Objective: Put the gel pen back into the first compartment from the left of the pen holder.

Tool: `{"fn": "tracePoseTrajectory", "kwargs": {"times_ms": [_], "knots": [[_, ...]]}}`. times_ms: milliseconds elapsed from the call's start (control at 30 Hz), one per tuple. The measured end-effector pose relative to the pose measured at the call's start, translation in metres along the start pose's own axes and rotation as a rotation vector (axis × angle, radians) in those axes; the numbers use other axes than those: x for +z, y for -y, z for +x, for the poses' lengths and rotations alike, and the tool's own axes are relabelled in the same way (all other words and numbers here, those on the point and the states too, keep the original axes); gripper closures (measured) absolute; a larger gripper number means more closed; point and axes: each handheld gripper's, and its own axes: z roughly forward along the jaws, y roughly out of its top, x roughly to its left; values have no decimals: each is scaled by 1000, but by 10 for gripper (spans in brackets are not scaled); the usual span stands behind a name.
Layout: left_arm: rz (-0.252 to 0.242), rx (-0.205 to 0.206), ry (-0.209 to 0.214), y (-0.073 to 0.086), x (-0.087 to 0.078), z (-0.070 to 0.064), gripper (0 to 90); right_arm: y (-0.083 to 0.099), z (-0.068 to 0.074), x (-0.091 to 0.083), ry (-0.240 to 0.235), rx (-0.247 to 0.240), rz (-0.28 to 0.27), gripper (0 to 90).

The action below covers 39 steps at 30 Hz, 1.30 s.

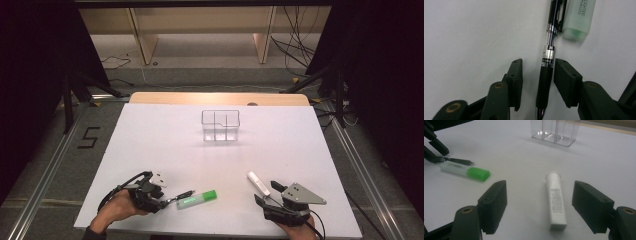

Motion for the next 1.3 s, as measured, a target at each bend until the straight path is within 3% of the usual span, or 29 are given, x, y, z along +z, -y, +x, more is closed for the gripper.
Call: {"fn": "tracePoseTrajectory", "kwargs": {"times_ms": [167,333,433,700,867,933,1200,1300], "knots": [[5,48,4,-1,0,-4,674,0,0,0,1,-2,0,292],[-13,60,12,-1,0,-6,777,0,1,1,1,-5,2,293],[-14,55,16,-1,0,-5,783,0,0,1,1,-5,2,295],[-47,6,77,-1,-1,-1,788,0,1,1,0,-7,6,295],[-140,-60,119,-5,-9,-1,788,0,1,1,-1,-9,7,296],[-151,-68,126,-5,-10,-1,788,0,1,1,-2,-9,7,296],[-232,-123,259,-11,-17,-2,789,0,2,2,-4,-11,10,296],[-236,-125,268,-11,-17,-3,788,0,2,2,-5,-11,11,296]]}}
